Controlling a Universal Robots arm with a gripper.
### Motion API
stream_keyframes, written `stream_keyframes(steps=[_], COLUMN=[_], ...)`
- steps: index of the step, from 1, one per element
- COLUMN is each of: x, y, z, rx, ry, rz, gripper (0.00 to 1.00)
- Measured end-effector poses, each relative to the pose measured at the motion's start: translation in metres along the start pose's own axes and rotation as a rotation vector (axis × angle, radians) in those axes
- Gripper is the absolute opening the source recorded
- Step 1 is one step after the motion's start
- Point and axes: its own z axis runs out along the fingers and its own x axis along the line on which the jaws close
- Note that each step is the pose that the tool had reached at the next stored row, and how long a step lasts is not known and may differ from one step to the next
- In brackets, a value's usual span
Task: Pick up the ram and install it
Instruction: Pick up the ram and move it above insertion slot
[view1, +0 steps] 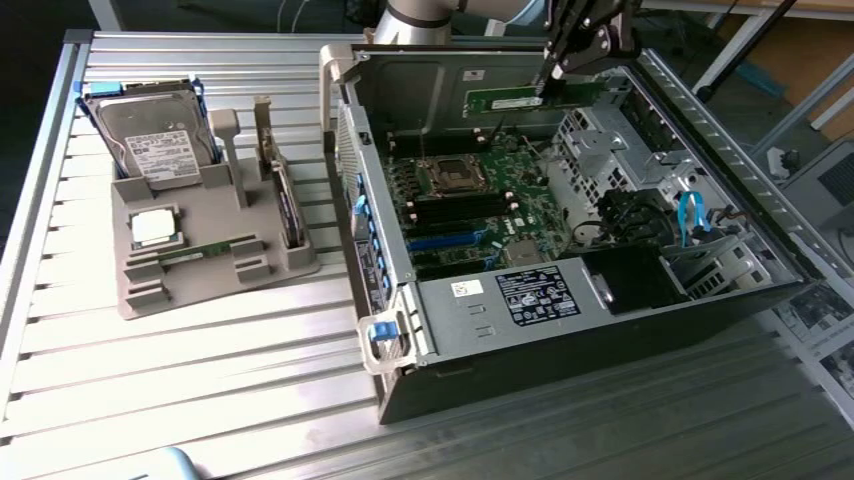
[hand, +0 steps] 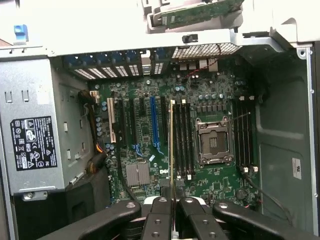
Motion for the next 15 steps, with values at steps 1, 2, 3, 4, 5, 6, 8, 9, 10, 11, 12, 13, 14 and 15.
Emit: stream_keyframes(steps=[1,2,3,4,5,6,8,9,10,11,12,13,14,15], x=[0.0,0.0,0.0,-0.001,-0.001,-0.001,-0.002,-0.002,-0.002,-0.003,-0.003,-0.003,-0.004,-0.004], y=[-0.001,-0.0025,-0.0044,-0.0063,-0.0089,-0.0118,-0.0174,-0.0218,-0.0246,-0.0273,-0.0299,-0.0324,-0.0354,-0.0377], z=[0.0,0.0,0.0,0.0,0.0,-0.0001,-0.0001,-0.0001,-0.0001,-0.0001,-0.0002,-0.0001,-0.0001,0.0], rx=[0.0003,0.0003,0.0004,0.0004,0.0004,0.0004,0.0004,0.0004,0.0005,0.0005,0.0005,0.0006,0.0006,0.0006], ry=[-0.0001,-0.0002,-0.0002,-0.0002,-0.0002,-0.0002,-0.0002,-0.0002,-0.0002,-0.0002,-0.0002,-0.0002,-0.0002,-0.0003], rz=[0.004,0.006,0.006,0.006,0.006,0.007,0.008,0.008,0.009,0.009,0.01,0.011,0.011,0.012], gripper=[0.12,0.12,0.12,0.12,0.12,0.12,0.12,0.12,0.12,0.12,0.12,0.12,0.12,0.12])
